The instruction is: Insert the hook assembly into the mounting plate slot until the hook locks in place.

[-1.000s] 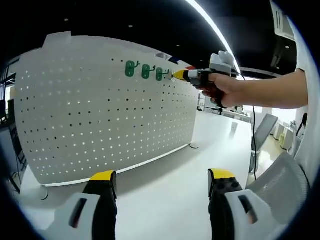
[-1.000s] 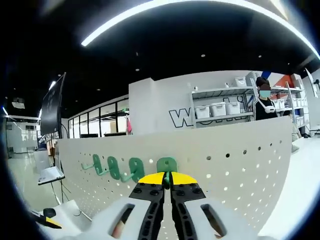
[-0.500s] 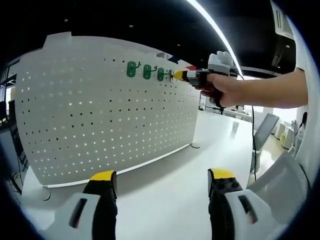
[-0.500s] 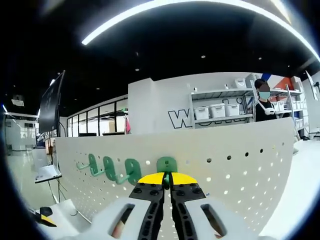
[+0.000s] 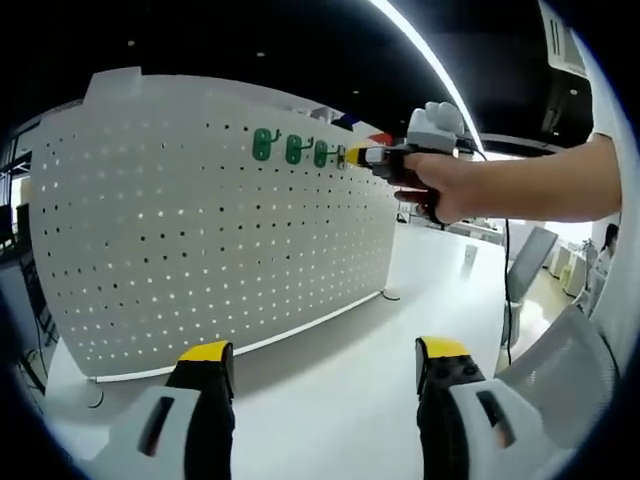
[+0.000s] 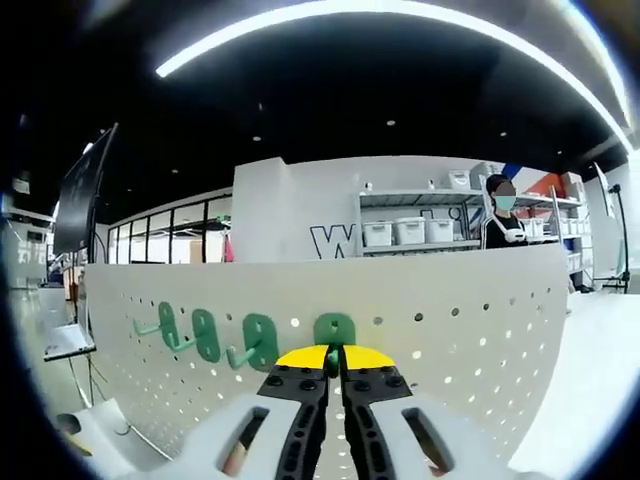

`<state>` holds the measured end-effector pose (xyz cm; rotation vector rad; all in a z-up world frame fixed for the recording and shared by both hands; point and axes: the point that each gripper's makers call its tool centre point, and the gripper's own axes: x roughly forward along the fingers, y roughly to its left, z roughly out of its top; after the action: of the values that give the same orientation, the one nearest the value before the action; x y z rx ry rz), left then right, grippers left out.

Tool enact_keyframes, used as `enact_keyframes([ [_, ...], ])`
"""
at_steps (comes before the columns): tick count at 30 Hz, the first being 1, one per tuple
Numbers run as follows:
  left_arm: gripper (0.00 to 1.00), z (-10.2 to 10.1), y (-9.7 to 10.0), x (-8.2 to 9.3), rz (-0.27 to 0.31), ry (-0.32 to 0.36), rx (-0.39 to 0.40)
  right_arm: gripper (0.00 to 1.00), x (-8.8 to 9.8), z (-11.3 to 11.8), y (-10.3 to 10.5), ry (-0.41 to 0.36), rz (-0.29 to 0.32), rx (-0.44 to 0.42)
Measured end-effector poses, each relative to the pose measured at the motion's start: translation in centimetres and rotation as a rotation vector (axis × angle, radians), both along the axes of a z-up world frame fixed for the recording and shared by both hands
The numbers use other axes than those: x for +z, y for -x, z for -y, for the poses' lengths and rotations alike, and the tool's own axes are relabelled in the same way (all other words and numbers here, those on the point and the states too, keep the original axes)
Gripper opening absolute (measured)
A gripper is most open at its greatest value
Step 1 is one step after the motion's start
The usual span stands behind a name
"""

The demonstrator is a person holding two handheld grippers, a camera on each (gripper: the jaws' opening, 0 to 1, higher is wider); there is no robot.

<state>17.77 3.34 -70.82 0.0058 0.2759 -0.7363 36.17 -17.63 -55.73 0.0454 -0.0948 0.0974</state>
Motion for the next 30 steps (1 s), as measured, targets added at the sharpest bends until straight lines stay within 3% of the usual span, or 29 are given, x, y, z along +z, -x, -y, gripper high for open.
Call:
enact_keyframes([
  [11, 0.76, 0.3, 0.0, 0.2, 0.009, 0.009, -0.006, 0.02, 0.0, 0.0, 0.2, 0.01, 0.001, 0.017],
  [16, 0.76, 0.2, -0.2, 0.3, 0.011, 0.015, -0.002, 0.13, 0.1, -0.4, 0.8, 0.005, 0.02, 0.064],
  [24, 0.76, 0.1, -0.4, 0.5, 0.017, 0.017, -0.001, 0.37, -1.1, -1.4, 1.9, 0.008, 0.014, 0.148],
  [30, 0.76, 0.2, -0.5, 0.5, 0.018, 0.016, -0.002, 0.41, -1.1, -1.6, 2.1, 0.018, 0.014, 0.164],
])
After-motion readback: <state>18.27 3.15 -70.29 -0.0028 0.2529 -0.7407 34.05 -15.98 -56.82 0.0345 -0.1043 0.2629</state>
